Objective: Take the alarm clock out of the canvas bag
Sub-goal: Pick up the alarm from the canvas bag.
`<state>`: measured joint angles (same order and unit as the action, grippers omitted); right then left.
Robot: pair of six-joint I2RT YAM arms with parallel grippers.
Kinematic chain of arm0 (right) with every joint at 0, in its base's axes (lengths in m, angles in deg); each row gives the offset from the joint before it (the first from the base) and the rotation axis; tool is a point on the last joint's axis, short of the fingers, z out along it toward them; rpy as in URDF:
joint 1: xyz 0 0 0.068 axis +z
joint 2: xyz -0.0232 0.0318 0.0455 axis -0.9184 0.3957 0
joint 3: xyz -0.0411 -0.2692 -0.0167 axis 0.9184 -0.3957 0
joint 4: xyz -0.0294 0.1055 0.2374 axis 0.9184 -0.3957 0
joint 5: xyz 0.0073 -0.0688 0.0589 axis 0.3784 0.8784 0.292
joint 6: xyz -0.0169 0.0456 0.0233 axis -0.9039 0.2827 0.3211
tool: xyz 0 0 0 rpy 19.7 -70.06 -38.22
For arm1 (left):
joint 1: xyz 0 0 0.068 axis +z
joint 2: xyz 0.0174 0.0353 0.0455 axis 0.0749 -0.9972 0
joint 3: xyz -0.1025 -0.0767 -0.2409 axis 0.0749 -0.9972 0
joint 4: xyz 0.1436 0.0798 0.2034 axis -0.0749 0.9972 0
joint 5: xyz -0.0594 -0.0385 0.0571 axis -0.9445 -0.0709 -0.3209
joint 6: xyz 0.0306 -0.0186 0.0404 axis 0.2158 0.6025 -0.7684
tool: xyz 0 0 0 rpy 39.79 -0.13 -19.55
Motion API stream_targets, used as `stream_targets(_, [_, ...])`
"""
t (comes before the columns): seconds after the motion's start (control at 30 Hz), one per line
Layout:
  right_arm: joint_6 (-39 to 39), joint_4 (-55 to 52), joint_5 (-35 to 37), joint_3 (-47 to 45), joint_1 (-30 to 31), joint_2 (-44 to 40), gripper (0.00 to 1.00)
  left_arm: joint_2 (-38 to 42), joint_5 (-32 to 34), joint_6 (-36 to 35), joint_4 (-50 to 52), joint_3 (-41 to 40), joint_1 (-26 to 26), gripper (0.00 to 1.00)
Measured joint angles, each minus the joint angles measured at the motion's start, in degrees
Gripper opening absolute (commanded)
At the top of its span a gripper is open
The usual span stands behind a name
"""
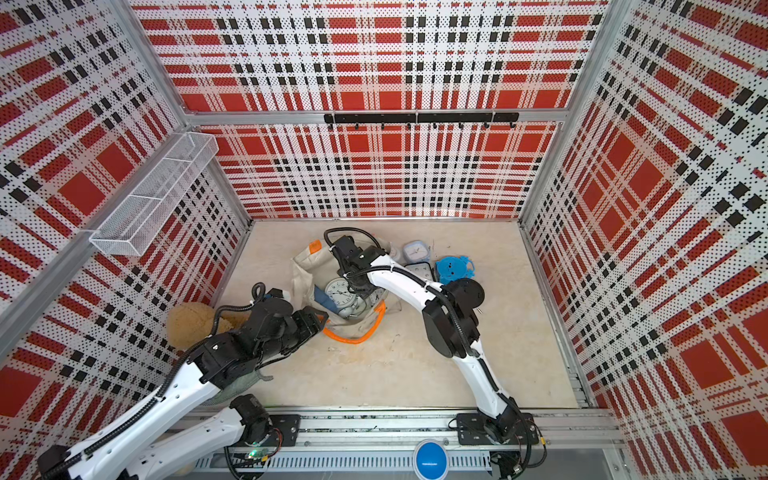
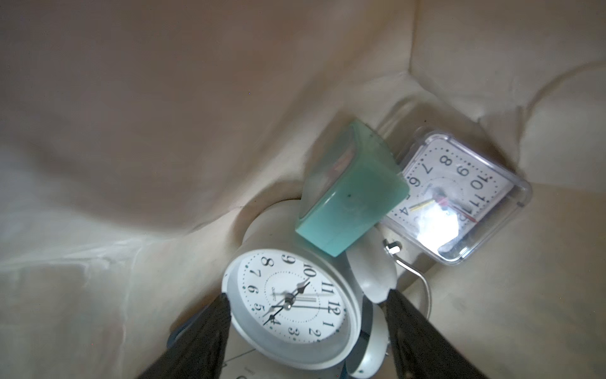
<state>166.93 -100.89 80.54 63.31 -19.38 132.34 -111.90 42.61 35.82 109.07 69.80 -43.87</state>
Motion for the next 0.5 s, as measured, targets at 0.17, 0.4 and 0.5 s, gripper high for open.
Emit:
stream_targets(0.17, [1.75,-0.63,0.92,0.11,-0.42,1.53,0.80,-1.25,-0.63,-1.49,-0.33,0.02,0.28,0.71])
stream_targets(0.4, [3.15,-1.11,1.49,0.11,-1.09,2.73,0.80,-2.73,-1.40,-2.82,-0.55,0.09,0.28,0.71])
stream_targets(0.5, [3.21,-1.05,2.16,0.11,-1.38,3.37,0.76,-2.95,-1.70,-3.10,-0.68,0.09,0.28,0.71])
